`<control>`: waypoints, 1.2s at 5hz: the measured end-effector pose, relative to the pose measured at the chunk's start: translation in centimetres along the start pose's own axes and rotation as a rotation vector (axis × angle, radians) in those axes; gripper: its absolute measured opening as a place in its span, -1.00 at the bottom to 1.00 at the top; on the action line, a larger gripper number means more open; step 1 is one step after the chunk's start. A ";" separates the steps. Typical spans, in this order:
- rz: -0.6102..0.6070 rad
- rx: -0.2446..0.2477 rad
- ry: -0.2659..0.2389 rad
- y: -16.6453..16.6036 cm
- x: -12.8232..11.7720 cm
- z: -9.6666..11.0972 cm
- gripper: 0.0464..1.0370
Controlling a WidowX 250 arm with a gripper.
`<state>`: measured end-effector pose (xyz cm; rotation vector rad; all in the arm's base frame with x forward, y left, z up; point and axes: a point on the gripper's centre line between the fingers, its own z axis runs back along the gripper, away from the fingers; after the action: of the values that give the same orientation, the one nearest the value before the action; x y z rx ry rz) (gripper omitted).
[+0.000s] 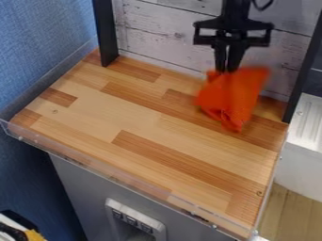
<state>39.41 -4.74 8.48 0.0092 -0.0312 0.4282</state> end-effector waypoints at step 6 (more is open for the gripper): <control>0.014 0.002 0.037 0.0 -0.9 -7.0 -0.98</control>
<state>38.77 -5.06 1.42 0.0034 0.0053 0.4426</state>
